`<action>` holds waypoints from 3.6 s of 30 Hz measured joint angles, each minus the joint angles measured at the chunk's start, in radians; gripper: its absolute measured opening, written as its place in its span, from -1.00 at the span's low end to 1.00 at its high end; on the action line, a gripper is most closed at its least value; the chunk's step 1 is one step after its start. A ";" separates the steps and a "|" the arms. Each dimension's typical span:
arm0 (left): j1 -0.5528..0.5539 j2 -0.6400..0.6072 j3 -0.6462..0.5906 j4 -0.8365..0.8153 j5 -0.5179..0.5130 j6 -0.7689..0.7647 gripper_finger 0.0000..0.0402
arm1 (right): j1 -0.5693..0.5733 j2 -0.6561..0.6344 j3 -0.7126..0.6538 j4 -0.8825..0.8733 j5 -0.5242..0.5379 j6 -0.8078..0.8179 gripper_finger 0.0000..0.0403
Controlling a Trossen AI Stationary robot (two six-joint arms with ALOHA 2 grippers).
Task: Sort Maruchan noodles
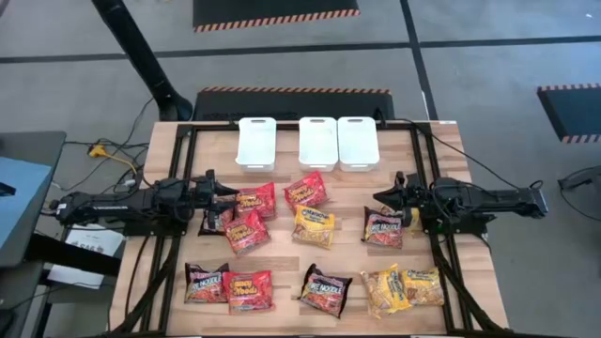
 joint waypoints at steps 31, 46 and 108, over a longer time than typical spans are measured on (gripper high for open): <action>0.000 0.000 0.000 0.000 0.000 0.000 -0.18 | 0.000 0.000 0.000 0.000 0.000 0.000 -0.79; 0.000 0.000 0.000 0.000 -0.002 -0.089 -0.18 | 0.000 0.000 0.000 0.000 0.000 0.000 -0.79; 0.000 0.000 0.018 0.033 -0.225 -0.589 -0.18 | -0.002 -0.002 0.002 0.374 0.025 0.211 -0.68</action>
